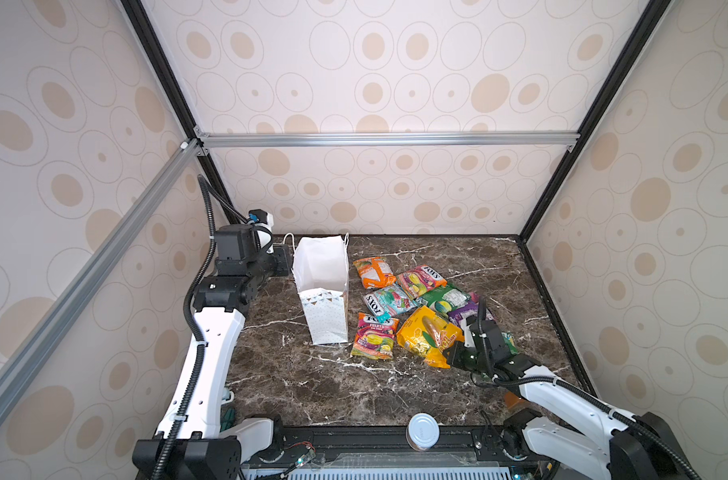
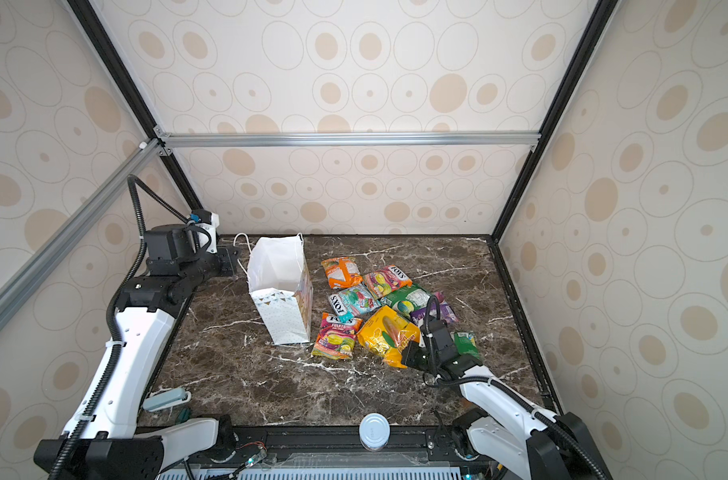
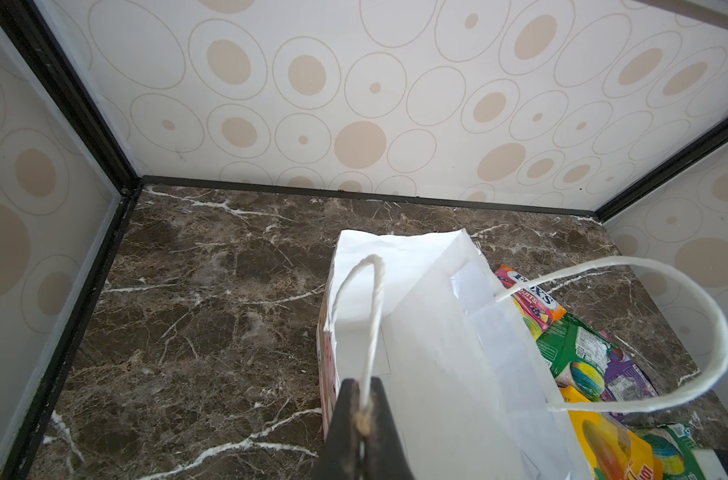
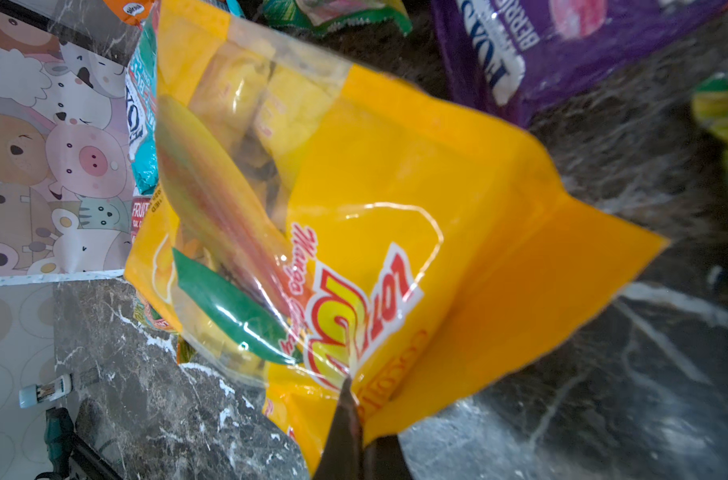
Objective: Place the snacks into the paper bag
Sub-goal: 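Lift the yellow Lot100 packet with the right gripper off the pile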
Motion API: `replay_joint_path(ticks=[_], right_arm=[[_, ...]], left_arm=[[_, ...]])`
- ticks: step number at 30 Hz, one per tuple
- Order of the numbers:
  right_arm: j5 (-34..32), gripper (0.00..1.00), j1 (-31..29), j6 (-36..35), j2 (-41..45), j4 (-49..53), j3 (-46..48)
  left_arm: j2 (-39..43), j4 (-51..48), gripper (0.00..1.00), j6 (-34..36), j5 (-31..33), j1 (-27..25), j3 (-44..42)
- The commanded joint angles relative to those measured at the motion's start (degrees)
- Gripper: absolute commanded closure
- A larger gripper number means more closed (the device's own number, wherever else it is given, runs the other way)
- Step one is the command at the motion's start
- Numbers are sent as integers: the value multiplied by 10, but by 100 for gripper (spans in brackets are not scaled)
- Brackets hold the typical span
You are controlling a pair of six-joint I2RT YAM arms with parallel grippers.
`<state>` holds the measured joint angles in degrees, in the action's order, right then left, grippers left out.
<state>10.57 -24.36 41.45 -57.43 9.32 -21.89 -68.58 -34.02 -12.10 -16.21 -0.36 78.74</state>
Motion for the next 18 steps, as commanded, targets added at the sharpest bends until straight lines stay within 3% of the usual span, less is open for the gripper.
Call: replay_joint_path(ticks=[1,18], right_arm=[[-21,100,2,-23,21,64,-30],[-44,100,2,-90,53,175,-126]], left_arm=[[8,-5,98,18,1,3,5],[11,-5,98,17,1,4,7]])
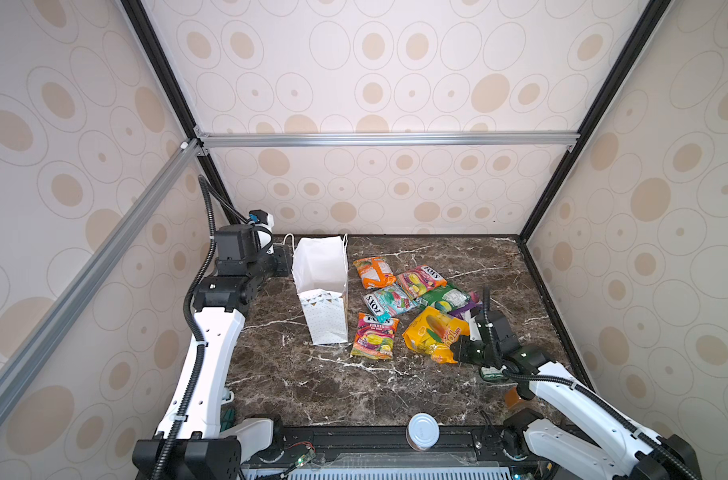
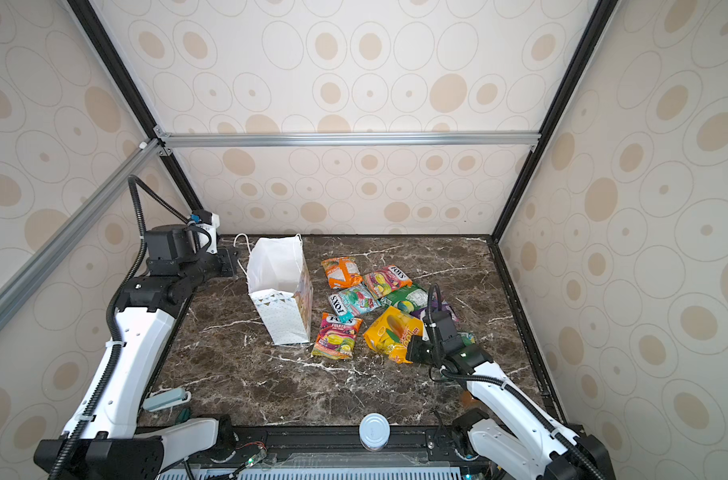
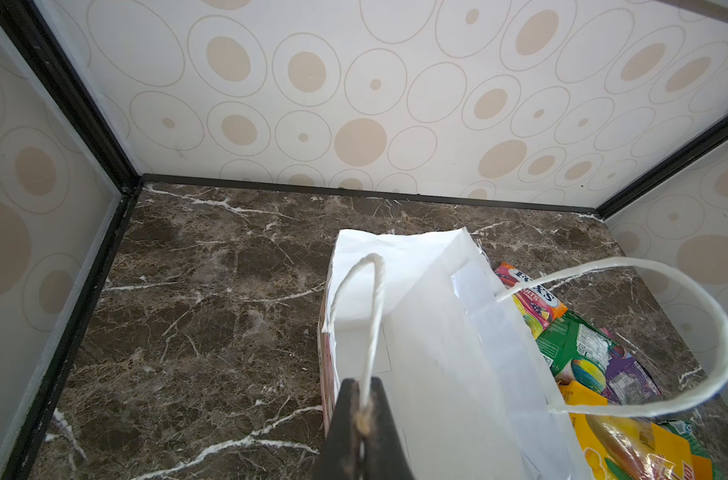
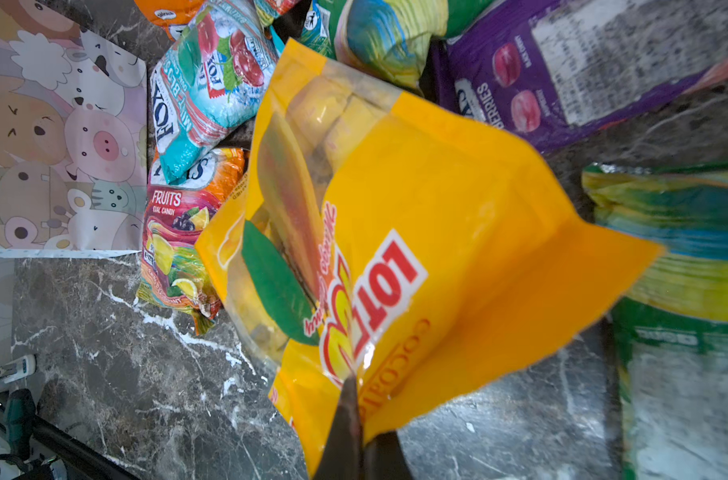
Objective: Place the snacks into the paper bag
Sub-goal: 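Lift the yellow Lot100 packet with the right gripper off the pile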
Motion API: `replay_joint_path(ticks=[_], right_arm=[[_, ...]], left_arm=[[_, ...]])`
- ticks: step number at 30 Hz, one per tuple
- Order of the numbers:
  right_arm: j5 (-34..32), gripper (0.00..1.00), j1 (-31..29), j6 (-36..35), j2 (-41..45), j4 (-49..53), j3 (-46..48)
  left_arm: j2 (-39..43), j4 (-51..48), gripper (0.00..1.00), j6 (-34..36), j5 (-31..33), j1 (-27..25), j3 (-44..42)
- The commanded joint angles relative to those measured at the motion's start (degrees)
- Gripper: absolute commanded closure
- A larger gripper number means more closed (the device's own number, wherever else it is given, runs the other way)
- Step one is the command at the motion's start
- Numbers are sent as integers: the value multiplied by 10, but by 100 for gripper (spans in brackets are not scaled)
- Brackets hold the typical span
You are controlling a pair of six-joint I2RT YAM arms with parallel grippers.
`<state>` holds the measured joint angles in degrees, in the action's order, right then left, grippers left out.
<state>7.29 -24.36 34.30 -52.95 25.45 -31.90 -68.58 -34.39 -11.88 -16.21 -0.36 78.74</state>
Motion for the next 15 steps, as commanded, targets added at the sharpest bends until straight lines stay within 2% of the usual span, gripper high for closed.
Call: replay_joint_path(ticks=[1,15], right_arm=[[-11,100,2,-22,7,16,-31],[-8,100,1,-57,-6,43,-95]], left_arm=[[12,-1,98,14,1,4,7],[26,3,98,12,0,4,-5]])
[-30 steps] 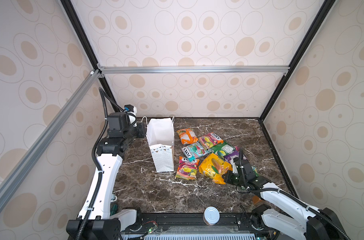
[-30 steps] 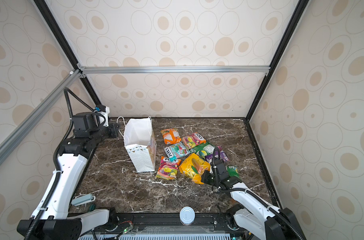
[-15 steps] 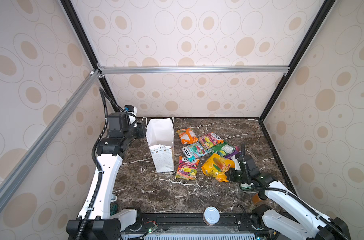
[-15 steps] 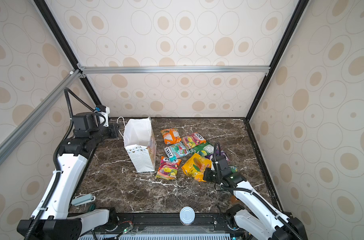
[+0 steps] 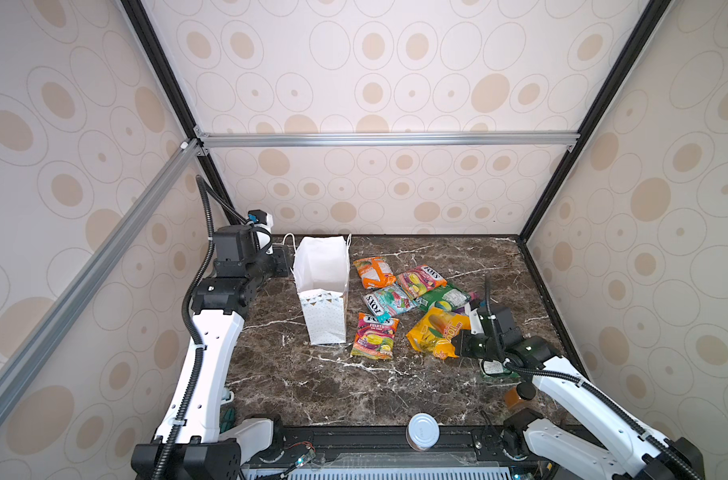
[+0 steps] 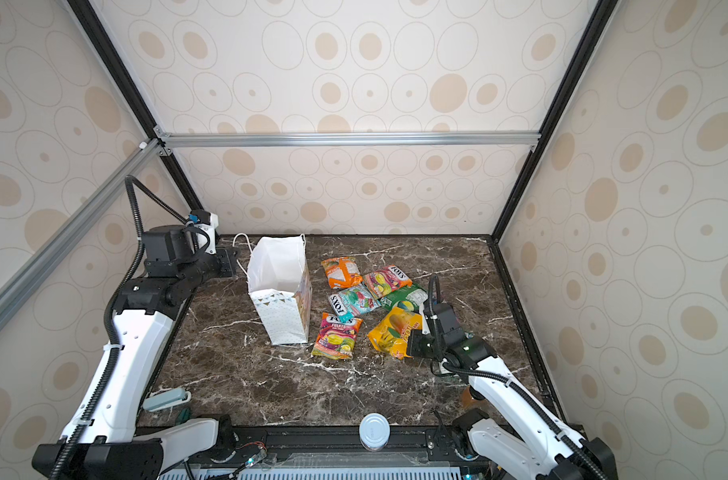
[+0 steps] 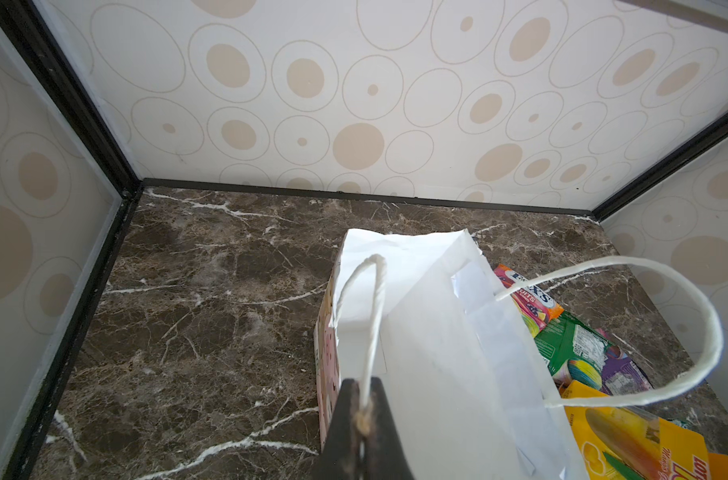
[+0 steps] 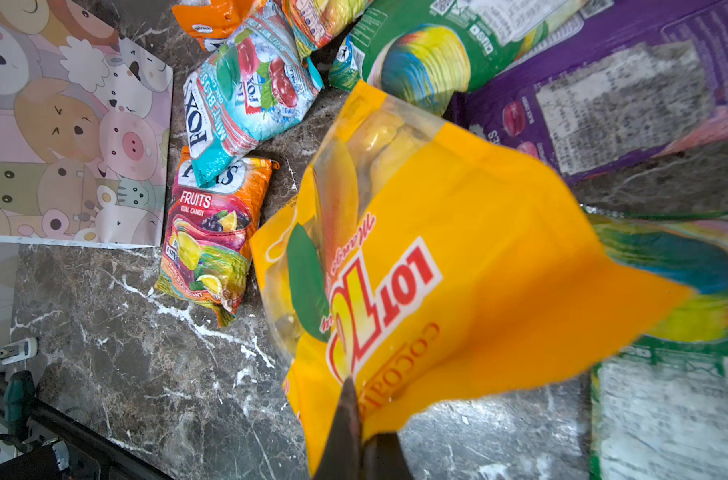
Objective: Place the snacks into the paper bag
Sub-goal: 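Lift the yellow Lot100 packet with the right gripper off the pile, then carry the yellow packet with the right gripper up over the paper bag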
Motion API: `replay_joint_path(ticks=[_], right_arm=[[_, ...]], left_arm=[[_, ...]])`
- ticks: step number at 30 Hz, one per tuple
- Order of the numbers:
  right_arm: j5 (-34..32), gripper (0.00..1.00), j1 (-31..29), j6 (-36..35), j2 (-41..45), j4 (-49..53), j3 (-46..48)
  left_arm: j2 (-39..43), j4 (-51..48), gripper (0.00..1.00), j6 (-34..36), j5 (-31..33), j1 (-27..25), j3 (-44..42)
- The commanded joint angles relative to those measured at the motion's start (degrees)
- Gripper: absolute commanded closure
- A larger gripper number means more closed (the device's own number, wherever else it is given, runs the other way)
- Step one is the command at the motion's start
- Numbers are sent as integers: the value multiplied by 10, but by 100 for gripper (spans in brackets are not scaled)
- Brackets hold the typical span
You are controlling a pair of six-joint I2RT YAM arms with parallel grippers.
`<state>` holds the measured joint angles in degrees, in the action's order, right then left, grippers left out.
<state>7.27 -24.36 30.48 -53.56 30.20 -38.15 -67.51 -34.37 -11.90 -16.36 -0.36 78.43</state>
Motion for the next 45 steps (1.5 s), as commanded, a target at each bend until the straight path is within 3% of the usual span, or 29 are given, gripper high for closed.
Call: replay_joint_path(ticks=[1,17,30,45], right_arm=[[-8,100,1,-21,-1,-3,-39],[10,100,-4,-38,-8,18,-104],[47,100,-25,-126,-50,86,-218],[-22,100,-120,-178,-120,133,-395]], left_arm=[[17,4,98,12,1,4,-5],[27,8,98,14,10,4,-24],[21,4,98,22,12,4,-11],[25,-1,98,23,13,3,-13]])
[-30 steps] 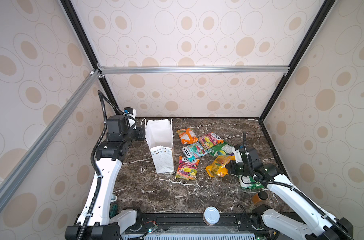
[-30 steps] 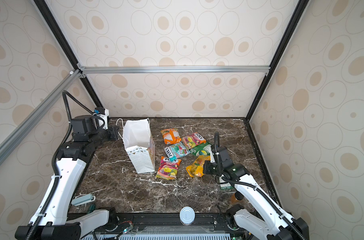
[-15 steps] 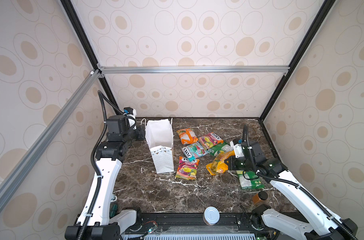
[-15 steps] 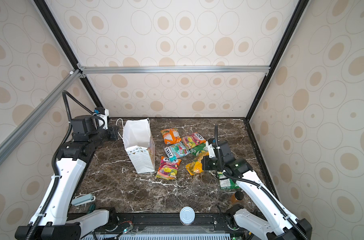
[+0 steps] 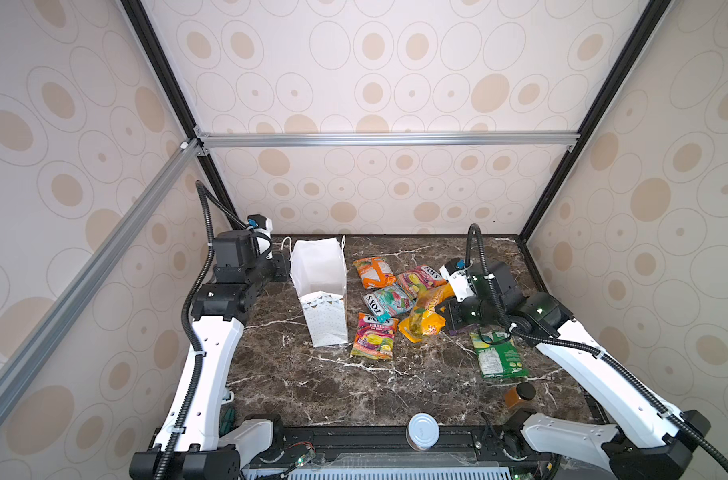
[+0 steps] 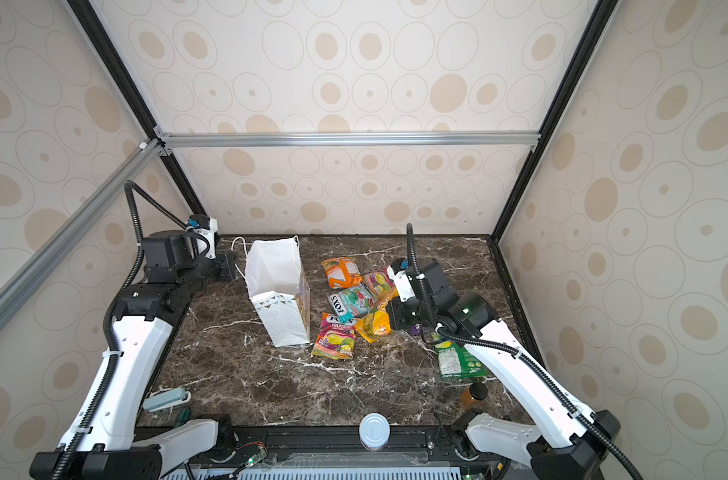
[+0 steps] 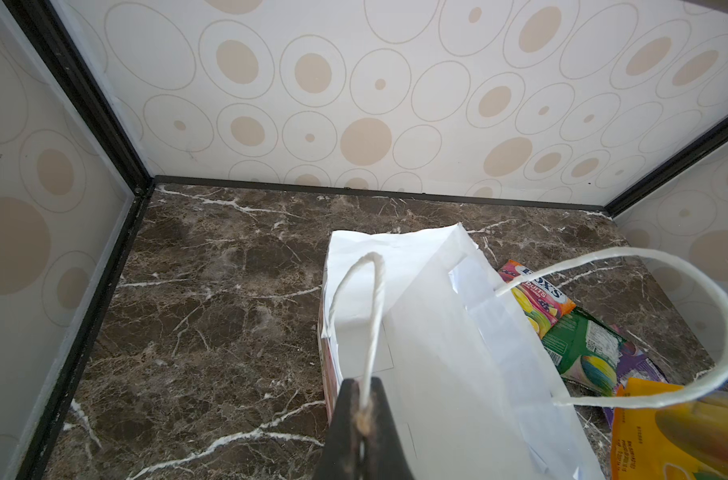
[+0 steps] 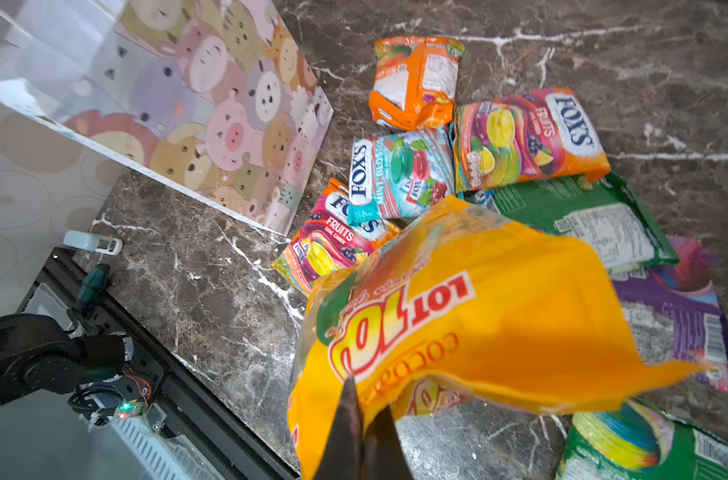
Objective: Place the snacks into the paper bag
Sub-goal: 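Carry the yellow packet with the right gripper up over the paper bag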
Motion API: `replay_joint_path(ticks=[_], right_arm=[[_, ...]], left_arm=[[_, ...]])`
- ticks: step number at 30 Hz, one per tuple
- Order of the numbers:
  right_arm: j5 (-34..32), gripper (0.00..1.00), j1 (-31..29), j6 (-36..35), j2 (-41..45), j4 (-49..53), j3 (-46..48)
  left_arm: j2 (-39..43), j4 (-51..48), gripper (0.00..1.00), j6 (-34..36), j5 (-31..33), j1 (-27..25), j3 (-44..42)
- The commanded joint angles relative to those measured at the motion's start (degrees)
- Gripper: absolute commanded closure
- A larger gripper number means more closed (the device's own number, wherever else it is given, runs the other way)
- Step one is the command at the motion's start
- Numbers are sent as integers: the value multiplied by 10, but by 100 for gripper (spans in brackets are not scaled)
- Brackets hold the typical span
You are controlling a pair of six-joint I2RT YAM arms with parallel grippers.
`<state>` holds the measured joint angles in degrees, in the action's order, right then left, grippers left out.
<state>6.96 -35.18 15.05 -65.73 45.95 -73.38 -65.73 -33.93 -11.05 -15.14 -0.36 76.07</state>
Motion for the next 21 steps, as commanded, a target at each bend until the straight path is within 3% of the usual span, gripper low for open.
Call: replay_joint_path(ticks=[1,21], right_arm=[[-27,100,-19,-28,-1,-23,-52],[-2,100,-77,-82,-70,-13,-195]], left_arm=[[7,-5,98,15,0,4,11],[19,-7,100,8,10,4,4]])
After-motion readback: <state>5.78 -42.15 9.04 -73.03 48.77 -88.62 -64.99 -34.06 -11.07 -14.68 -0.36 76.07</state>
